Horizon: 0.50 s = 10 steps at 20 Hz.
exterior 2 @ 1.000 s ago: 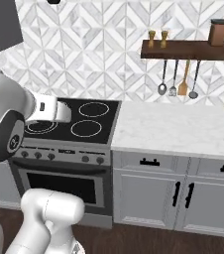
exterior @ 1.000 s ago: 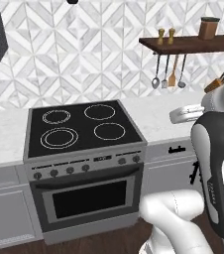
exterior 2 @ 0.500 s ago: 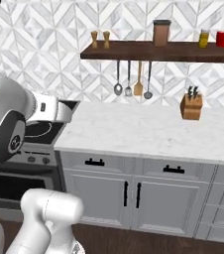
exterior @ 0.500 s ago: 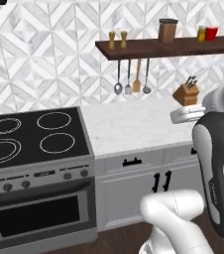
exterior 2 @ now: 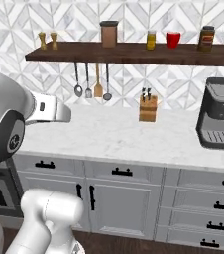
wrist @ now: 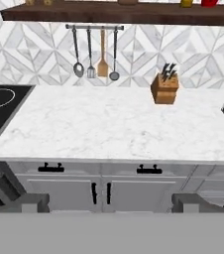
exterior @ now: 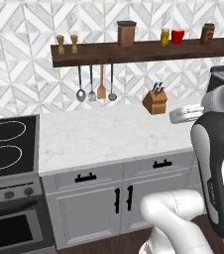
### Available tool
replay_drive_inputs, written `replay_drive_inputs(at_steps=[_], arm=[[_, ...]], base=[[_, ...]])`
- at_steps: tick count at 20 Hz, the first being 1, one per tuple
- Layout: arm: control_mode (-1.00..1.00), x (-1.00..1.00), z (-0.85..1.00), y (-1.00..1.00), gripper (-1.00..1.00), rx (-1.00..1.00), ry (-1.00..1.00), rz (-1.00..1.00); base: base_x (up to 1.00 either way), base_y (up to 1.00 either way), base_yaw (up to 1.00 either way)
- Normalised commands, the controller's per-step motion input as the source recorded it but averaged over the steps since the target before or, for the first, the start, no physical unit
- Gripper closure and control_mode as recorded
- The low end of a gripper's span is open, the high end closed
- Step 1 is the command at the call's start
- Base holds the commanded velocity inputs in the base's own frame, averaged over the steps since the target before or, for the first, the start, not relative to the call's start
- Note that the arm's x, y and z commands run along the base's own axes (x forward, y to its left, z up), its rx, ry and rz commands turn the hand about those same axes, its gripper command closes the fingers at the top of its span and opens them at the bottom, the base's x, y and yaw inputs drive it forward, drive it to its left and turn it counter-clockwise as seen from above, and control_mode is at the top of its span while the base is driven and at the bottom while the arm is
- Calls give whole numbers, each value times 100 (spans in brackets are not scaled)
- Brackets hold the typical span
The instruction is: Gather all objects into one cabinet and sort the glasses and bowls to opposite sides.
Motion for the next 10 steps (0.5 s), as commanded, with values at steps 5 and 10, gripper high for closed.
replay_drive_inputs(at_steps=[5, 10], arm=[[100, 0, 0, 0, -100, 0, 0, 0], [100, 0, 0, 0, -100, 0, 0, 0]], base=[[36, -95, 2], [44, -84, 11]])
